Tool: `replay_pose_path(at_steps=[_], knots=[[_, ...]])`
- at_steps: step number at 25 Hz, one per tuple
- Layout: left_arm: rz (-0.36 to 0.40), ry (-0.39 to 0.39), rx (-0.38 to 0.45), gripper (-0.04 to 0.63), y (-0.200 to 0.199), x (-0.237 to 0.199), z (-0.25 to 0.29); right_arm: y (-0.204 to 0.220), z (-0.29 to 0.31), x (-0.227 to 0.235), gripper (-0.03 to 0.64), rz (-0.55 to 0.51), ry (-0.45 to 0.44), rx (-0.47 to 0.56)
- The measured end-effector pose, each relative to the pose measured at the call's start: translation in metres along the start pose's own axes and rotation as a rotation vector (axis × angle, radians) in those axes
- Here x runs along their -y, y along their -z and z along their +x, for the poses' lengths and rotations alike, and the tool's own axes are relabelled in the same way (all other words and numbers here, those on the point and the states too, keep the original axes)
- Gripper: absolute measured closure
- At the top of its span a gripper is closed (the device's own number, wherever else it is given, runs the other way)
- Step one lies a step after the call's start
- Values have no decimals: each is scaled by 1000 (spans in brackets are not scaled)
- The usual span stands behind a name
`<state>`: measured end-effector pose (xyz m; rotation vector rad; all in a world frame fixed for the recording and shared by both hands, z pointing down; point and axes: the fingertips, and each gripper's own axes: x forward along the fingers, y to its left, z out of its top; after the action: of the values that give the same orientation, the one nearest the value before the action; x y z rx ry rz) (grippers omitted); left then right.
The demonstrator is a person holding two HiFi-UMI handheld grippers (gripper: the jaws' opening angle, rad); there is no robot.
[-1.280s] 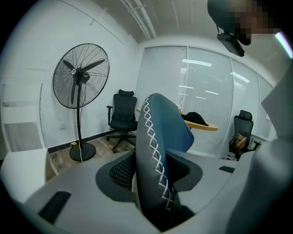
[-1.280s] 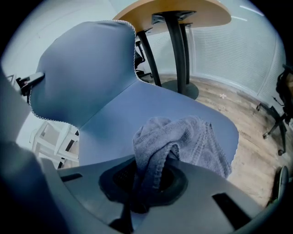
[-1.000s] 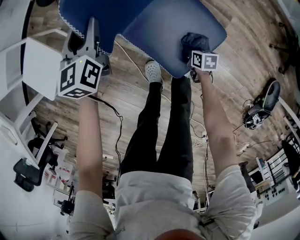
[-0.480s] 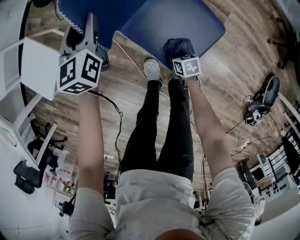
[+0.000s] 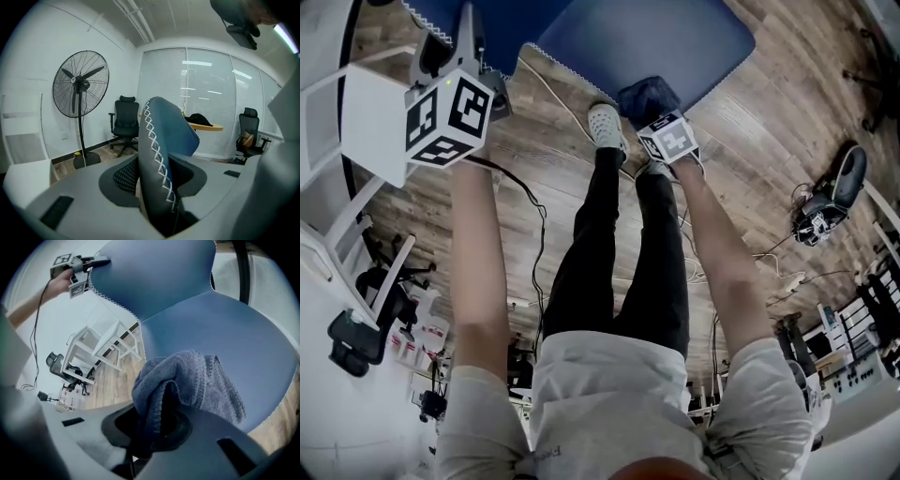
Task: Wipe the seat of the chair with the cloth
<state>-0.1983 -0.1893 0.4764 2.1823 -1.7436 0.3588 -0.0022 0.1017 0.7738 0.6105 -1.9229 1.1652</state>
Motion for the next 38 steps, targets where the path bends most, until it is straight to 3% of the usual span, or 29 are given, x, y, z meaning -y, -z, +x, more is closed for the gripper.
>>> replay_pose_path(at_steps=[6,11,13,15,20,26,30,33,38], knots=[[2,-30,-10,414,3,1,-1,35,-1,-8,572,-50,-26,-36],[52,-77,-37,405,7,2,-14,62,-6,-6,572,-71,-30,-81],[57,-98,-47,405,11,3,-26,81,-9,2,572,-114,-1,-139],[56,-116,-55,405,17,6,-43,100,-20,18,572,-78,35,-177],[42,-121,-104,405,48,35,-93,138,-74,47,572,-42,114,-175],[-23,-91,-169,405,65,99,-163,132,-163,21,571,31,128,30],[-64,-58,-152,407,40,129,-206,89,-224,-27,571,327,-44,361],[-90,-36,-137,407,19,152,-237,71,-273,-58,571,383,-64,519],[20,62,-109,407,-25,201,-259,36,-368,-87,571,371,-64,745]])
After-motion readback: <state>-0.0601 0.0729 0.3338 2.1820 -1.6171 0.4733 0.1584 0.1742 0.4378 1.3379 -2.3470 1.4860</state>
